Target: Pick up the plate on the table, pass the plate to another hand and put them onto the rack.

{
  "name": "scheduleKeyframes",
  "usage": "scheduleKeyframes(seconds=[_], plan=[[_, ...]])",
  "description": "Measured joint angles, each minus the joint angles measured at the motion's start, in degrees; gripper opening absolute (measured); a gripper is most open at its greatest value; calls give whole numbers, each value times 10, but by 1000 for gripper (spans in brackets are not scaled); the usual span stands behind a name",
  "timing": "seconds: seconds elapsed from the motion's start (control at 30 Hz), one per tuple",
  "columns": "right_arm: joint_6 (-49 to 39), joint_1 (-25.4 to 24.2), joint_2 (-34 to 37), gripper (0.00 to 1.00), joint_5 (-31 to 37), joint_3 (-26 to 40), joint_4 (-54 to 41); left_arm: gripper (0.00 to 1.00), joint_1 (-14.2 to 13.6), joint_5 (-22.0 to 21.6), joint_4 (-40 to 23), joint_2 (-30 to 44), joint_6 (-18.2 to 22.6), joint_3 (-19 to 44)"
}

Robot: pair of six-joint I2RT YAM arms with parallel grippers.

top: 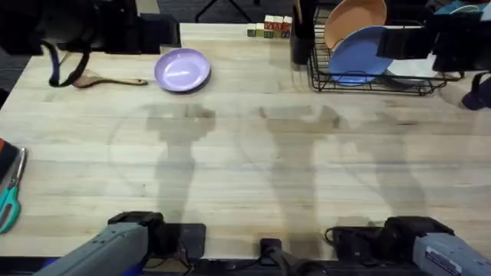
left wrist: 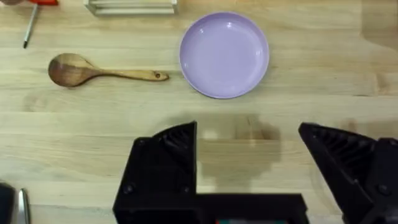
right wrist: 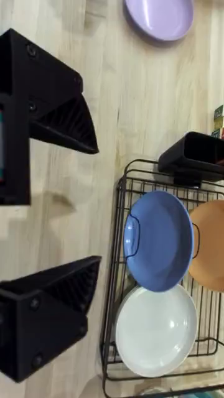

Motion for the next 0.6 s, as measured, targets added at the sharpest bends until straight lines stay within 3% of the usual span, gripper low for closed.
scheduleKeyframes(seconds=[0.2,0.43,0.6], plan=[[0,0,0,996,-6,0,6,993,2,-9,0,24,0,0],[0,0,0,995,-6,0,6,992,77,13,43,92,-20,0],[0,0,0,995,-6,0,6,993,103,41,103,136,-26,0]])
